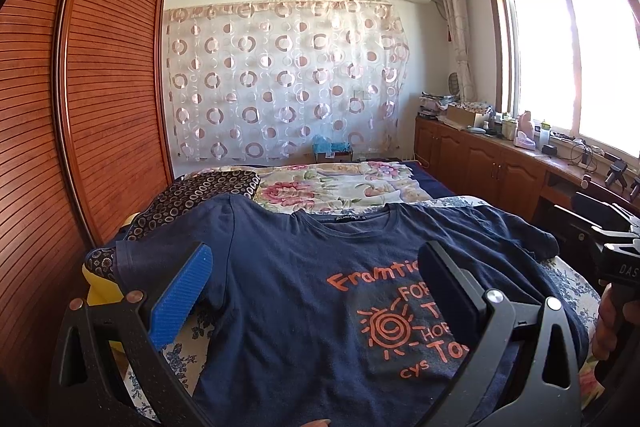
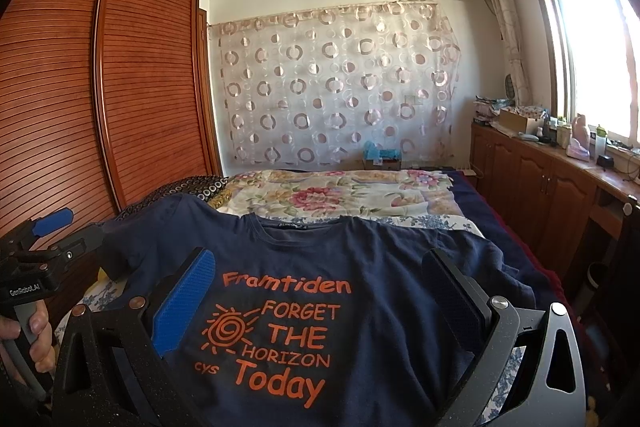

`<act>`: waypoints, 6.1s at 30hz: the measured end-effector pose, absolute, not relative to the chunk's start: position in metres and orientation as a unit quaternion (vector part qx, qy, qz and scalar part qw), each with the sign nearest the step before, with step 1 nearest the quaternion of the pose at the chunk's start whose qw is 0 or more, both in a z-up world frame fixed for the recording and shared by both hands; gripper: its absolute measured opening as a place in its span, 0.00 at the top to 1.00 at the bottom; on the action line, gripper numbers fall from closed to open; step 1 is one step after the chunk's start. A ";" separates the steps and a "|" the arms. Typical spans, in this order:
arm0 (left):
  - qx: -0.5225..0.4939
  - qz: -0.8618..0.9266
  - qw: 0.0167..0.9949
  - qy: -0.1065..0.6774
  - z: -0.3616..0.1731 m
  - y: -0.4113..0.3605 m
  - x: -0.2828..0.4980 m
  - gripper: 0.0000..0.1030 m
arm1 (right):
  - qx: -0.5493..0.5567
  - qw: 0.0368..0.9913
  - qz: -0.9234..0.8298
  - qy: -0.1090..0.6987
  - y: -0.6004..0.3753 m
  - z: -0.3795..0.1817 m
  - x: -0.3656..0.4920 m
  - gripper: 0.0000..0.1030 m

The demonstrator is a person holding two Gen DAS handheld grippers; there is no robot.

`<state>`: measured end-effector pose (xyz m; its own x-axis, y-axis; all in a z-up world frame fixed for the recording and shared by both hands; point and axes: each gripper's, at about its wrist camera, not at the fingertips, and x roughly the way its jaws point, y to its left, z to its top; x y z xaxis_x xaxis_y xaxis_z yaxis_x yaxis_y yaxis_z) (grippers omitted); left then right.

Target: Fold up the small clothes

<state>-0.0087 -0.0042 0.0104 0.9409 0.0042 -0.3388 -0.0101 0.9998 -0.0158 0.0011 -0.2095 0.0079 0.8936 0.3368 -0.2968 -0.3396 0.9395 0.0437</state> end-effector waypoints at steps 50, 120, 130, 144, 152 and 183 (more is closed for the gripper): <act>-0.003 0.004 0.986 0.169 0.011 -0.009 -0.009 0.00 | -0.003 0.973 0.172 0.153 -0.211 0.008 0.000 0.00; -0.071 -0.012 0.951 0.302 -0.046 0.161 0.062 0.94 | -0.033 0.919 0.285 0.271 -0.177 -0.021 0.083 0.01; 0.006 -0.075 0.949 0.306 -0.004 0.097 0.111 0.94 | -0.019 0.922 0.278 0.267 -0.187 -0.022 0.080 0.01; 0.036 -0.082 0.947 0.308 -0.006 0.061 0.100 0.30 | -0.023 0.922 0.275 0.271 -0.187 -0.016 0.075 0.01; 0.008 -0.055 0.951 0.305 -0.019 0.092 0.064 0.23 | -0.057 0.907 0.320 0.268 -0.161 0.004 0.096 0.12; -0.055 -0.010 0.956 0.287 -0.049 0.141 0.019 0.23 | -0.120 0.772 0.508 0.362 0.077 -0.038 0.263 0.85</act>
<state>0.0195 0.1408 -0.0488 0.8355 -0.0502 -0.5472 -0.0132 0.9937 -0.1114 0.2632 0.0767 -0.0378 0.2217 0.6981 -0.6808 -0.8723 0.4541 0.1815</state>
